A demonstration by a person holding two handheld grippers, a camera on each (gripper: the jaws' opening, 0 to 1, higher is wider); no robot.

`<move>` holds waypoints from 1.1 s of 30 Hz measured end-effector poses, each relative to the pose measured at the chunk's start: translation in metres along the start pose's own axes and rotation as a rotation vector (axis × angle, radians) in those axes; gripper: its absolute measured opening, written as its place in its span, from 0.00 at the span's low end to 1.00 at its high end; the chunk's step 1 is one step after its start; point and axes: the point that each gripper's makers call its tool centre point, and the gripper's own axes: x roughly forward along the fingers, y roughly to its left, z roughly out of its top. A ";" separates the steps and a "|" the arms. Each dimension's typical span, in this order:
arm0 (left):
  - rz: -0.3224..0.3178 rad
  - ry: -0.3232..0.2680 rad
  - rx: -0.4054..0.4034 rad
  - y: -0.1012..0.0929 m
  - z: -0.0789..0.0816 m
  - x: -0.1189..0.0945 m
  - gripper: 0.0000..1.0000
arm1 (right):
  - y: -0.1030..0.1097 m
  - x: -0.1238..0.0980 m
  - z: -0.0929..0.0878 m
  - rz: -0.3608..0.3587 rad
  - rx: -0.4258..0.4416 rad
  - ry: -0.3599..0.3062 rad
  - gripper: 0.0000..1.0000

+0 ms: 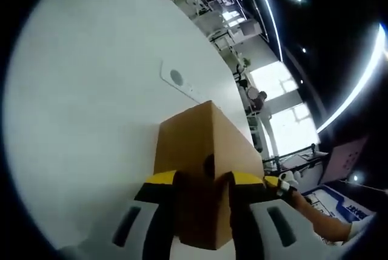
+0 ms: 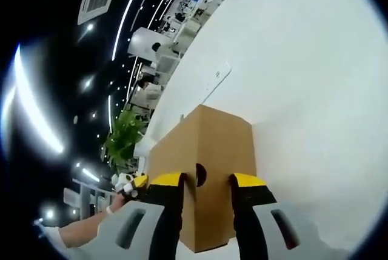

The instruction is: Operate the shoe box by opening the lid, removing the specified soft item, and placing it in the target area until the item is outside and the box remains undamaged.

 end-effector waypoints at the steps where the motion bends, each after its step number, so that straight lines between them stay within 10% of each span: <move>1: 0.007 -0.004 0.006 -0.001 0.000 0.000 0.32 | -0.003 0.001 0.002 0.002 0.001 0.000 0.30; 33: 0.063 -0.043 -0.028 -0.003 -0.005 0.000 0.33 | -0.025 0.009 0.022 0.025 -0.033 0.079 0.30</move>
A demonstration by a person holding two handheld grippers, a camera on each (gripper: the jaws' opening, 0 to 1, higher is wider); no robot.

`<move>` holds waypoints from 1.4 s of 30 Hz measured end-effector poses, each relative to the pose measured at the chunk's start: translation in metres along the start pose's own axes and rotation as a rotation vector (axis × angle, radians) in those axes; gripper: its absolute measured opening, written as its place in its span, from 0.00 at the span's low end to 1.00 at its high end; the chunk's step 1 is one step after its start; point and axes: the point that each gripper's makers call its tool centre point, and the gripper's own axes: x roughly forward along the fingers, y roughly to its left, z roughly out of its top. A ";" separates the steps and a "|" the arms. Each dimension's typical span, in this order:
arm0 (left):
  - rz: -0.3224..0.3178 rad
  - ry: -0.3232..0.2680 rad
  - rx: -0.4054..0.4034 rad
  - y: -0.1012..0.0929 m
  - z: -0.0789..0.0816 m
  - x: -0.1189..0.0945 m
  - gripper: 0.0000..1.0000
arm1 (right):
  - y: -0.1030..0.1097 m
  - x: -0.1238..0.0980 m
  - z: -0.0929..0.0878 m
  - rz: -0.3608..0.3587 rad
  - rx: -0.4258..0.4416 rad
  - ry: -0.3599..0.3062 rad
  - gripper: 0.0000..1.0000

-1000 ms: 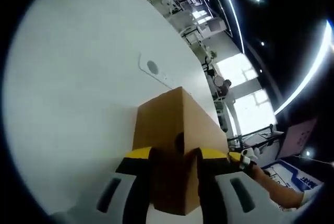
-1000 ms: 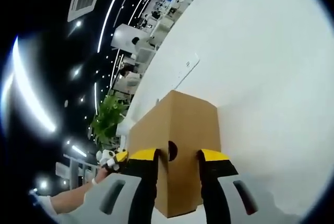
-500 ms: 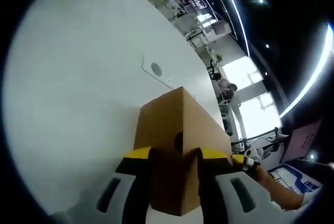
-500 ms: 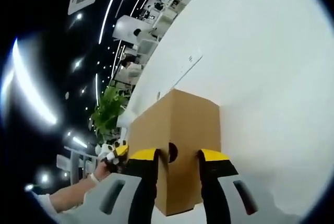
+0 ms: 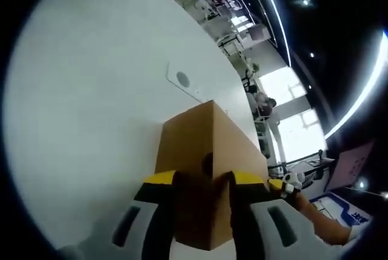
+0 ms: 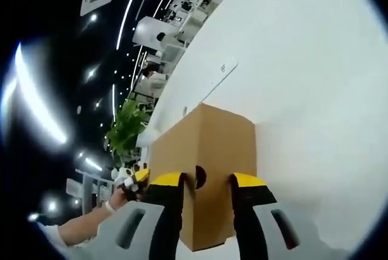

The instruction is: Operate the shoe box by opening the lid, removing the specified soft item, and placing it in the target area until the item is outside and the box remains undamaged.

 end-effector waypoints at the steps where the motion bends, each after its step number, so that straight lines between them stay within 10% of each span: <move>1: 0.000 -0.001 0.000 0.000 0.000 0.000 0.33 | 0.000 0.000 0.001 0.001 0.000 0.001 0.30; 42: 0.006 -0.069 -0.042 -0.009 -0.015 -0.007 0.33 | 0.009 0.005 0.004 -0.008 -0.044 0.067 0.29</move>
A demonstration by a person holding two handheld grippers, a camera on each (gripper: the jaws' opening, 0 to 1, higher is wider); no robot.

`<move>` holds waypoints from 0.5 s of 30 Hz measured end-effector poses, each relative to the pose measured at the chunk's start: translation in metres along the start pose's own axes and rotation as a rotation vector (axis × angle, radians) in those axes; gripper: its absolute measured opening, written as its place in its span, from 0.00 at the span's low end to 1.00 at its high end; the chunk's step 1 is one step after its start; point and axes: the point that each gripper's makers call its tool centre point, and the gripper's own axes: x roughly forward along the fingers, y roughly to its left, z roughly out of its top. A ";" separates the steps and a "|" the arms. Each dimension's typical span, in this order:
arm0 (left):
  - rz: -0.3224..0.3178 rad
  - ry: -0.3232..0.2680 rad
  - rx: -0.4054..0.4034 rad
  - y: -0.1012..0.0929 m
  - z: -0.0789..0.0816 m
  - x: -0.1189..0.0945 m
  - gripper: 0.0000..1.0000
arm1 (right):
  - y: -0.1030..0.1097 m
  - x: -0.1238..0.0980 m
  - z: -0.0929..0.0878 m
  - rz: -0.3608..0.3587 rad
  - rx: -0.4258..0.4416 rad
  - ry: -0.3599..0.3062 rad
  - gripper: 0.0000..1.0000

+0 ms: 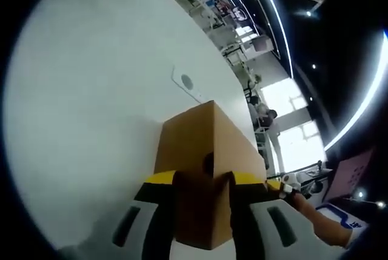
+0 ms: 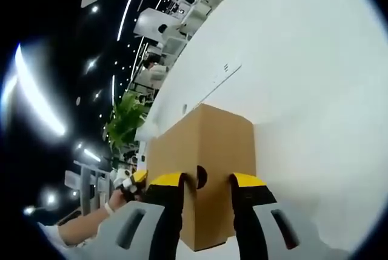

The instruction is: Operate the shoe box by opening the lid, removing the specified soft item, and placing it in the target area until the item is outside and the box remains undamaged.

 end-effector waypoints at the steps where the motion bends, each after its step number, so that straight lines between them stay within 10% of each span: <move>1: 0.001 -0.001 -0.001 0.000 0.000 0.000 0.33 | 0.000 0.000 0.001 -0.001 0.001 0.001 0.29; 15: 0.011 -0.010 -0.012 -0.004 -0.008 -0.005 0.33 | 0.001 0.001 0.003 0.000 -0.009 -0.003 0.29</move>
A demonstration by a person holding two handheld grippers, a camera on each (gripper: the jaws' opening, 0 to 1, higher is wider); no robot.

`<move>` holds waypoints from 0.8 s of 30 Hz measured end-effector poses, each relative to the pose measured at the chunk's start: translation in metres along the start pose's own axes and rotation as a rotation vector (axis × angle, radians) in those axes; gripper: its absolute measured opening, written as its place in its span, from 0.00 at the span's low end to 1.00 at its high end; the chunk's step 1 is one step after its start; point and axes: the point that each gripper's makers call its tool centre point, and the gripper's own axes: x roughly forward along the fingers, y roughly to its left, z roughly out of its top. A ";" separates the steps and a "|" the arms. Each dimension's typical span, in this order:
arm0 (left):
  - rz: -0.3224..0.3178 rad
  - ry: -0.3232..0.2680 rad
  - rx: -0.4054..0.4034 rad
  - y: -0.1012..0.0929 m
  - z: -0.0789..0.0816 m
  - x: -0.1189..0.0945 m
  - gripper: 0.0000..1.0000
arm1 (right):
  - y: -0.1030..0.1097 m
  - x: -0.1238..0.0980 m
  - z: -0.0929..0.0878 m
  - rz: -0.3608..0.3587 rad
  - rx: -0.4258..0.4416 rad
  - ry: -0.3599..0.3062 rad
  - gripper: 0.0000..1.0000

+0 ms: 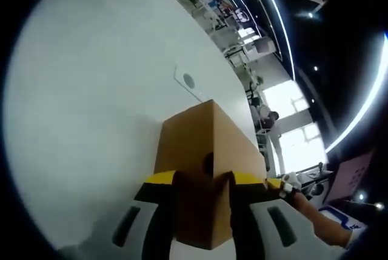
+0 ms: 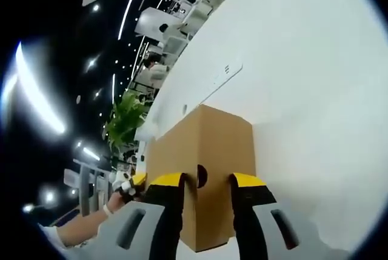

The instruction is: Operate the shoe box by opening the lid, removing the specified soft item, and placing it in the target area until the item is outside and the box remains undamaged.

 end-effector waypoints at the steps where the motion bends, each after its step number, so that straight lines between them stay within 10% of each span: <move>1: 0.000 -0.003 -0.005 0.001 0.001 0.000 0.33 | 0.000 0.000 0.000 0.000 -0.001 0.002 0.29; 24: -0.002 -0.011 -0.024 0.004 0.001 -0.001 0.33 | 0.001 -0.001 0.001 0.005 0.004 0.004 0.29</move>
